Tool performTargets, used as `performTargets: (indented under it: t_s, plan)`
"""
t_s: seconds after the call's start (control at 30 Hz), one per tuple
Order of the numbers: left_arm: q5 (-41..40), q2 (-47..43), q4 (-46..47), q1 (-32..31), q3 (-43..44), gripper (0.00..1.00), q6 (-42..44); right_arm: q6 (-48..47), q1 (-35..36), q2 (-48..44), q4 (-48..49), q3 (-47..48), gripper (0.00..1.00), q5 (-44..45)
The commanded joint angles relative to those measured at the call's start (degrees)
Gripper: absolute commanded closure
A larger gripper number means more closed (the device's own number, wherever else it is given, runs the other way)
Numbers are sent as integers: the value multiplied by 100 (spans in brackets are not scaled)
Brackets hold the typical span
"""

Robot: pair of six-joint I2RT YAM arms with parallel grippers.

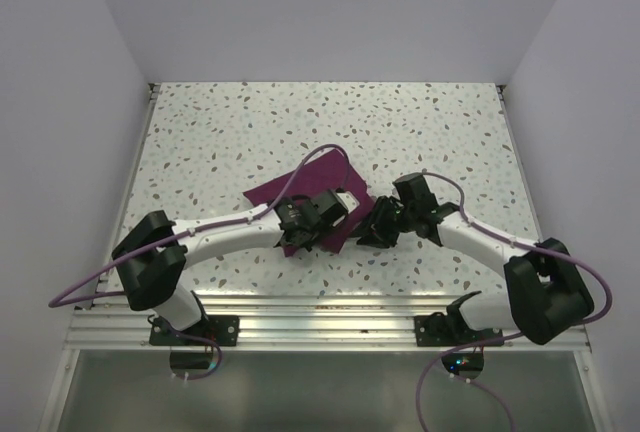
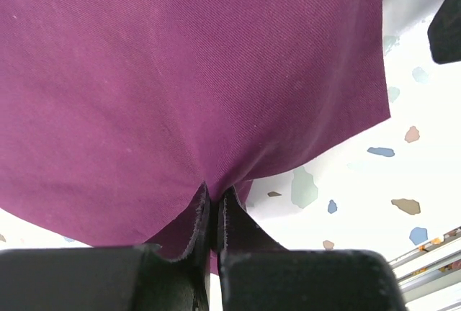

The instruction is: Prepare the surgical pack

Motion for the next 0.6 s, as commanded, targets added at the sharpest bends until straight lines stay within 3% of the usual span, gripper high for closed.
performTargets:
  t_s: [0.0, 0.17, 0.57]
  plan:
    - [-218, 14, 134, 3, 374, 100, 33, 618, -9, -110, 587, -175, 65, 189]
    - [-130, -30, 125, 3, 470, 100, 24, 864, 0, 205, 1000, -193, 77, 155]
    - [-113, -135, 20, 3, 690, 100, 7, 1084, 62, 645, 1299, 27, 90, 216]
